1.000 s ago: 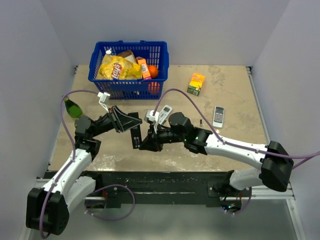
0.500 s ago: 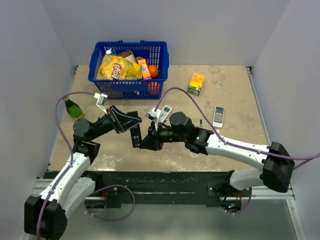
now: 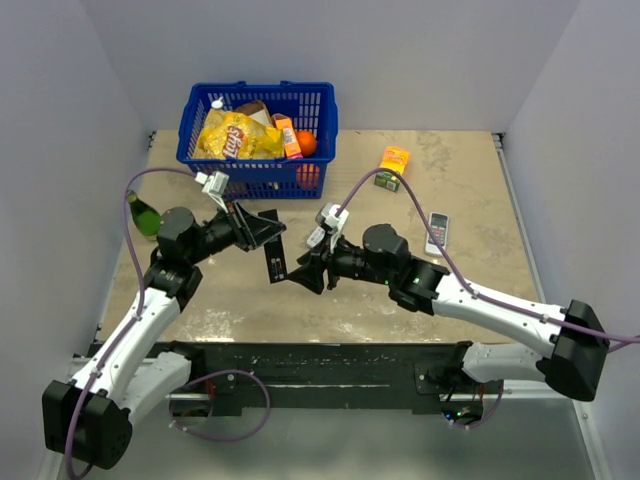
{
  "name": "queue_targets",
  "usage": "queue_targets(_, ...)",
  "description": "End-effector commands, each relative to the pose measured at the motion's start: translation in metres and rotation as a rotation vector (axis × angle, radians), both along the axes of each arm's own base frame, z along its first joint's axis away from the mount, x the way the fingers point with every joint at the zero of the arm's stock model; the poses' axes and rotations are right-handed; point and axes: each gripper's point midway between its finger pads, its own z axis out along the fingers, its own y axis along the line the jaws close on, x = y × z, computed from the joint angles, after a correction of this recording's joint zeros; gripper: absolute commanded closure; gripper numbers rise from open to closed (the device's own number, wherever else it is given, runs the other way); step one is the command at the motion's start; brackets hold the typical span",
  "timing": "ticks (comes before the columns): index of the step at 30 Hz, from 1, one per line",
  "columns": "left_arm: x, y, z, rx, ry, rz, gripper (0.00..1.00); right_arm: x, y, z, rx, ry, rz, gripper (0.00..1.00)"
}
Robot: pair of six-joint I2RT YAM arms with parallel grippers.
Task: Load the batteries into the remote control
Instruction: Load the battery into the remote control.
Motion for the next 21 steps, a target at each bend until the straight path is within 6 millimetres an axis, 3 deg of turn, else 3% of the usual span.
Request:
queue_targets(1,0.004,-0.001,0.021,0.007,-0.072,0.001,1.0,0.007,-0.007,0.015,0.033,-0.063,-0.042,0.44)
queue_targets(6,-0.01,-0.007,0.028,-0.056,-0.1,-0.072,1.0,0.003,0.007,0.008,0.054,-0.025,0.015,0.33)
queue_targets(12,-0.025,-0.01,0.037,-0.109,-0.115,-0.123,1.0,0.006,0.016,-0.002,0.057,0.006,0.032,0.33)
queue_targets(17,-0.033,-0.01,0.044,-0.134,-0.138,-0.152,1.0,0.004,0.021,0.001,0.075,0.012,0.058,0.42)
queue_targets(21,-0.038,-0.012,0.046,-0.151,-0.14,-0.178,1.0,0.004,0.022,0.001,0.09,0.021,0.074,0.58)
